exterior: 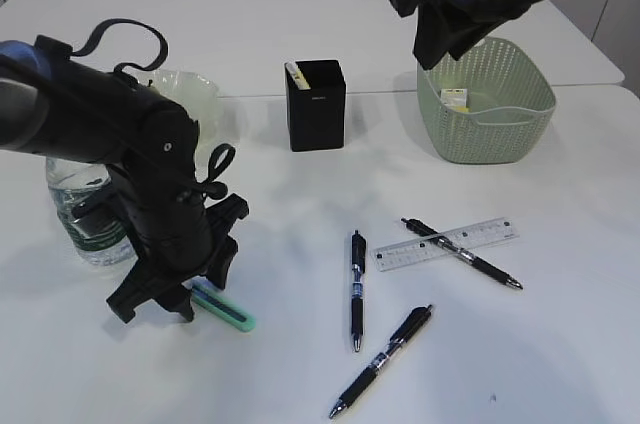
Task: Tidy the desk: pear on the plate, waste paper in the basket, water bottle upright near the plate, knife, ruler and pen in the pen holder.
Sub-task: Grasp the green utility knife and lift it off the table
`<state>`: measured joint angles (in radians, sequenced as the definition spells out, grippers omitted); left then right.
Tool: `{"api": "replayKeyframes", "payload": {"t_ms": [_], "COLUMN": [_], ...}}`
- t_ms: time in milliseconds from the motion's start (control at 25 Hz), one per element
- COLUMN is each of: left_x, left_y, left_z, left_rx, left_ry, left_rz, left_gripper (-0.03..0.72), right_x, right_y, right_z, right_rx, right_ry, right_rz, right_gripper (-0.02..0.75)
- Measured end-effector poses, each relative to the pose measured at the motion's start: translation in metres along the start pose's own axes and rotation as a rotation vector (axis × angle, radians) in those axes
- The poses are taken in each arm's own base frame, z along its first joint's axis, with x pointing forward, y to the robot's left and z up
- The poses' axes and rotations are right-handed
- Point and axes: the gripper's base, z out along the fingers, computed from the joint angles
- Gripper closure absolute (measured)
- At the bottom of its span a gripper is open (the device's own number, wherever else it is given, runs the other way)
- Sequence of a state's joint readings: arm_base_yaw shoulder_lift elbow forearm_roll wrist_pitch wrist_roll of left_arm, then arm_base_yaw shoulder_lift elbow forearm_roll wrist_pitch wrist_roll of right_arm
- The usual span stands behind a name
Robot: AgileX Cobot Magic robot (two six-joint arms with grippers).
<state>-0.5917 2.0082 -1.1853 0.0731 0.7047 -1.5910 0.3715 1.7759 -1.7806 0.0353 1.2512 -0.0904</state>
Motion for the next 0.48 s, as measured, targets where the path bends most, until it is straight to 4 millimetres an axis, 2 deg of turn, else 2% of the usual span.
{"api": "replayKeyframes", "payload": {"t_ms": [320,400,480], "left_x": [0.0001,0.0001,0.0001], "left_y": [-0.0013,-0.0015,-0.0015], "left_z": [0.003,0.003,0.003], "left_rx": [-0.001,0.0,0.0], "left_ry": [0.0,0.0,0.0], "left_rz": [0.0,0.0,0.0], "left_gripper": [0.368,0.387,0.437], "right_x": [0.0,0.0,0.0], "right_y": [0.0005,0.0005,0.0005], "right_z": [0.0,0.0,0.0], "right_rx": [-0.005,-0.005,-0.005], "right_ry": [0.0,0.0,0.0], "right_rz": [0.002,0.002,0.002], "right_gripper": [0.458,0.458,0.458]}}
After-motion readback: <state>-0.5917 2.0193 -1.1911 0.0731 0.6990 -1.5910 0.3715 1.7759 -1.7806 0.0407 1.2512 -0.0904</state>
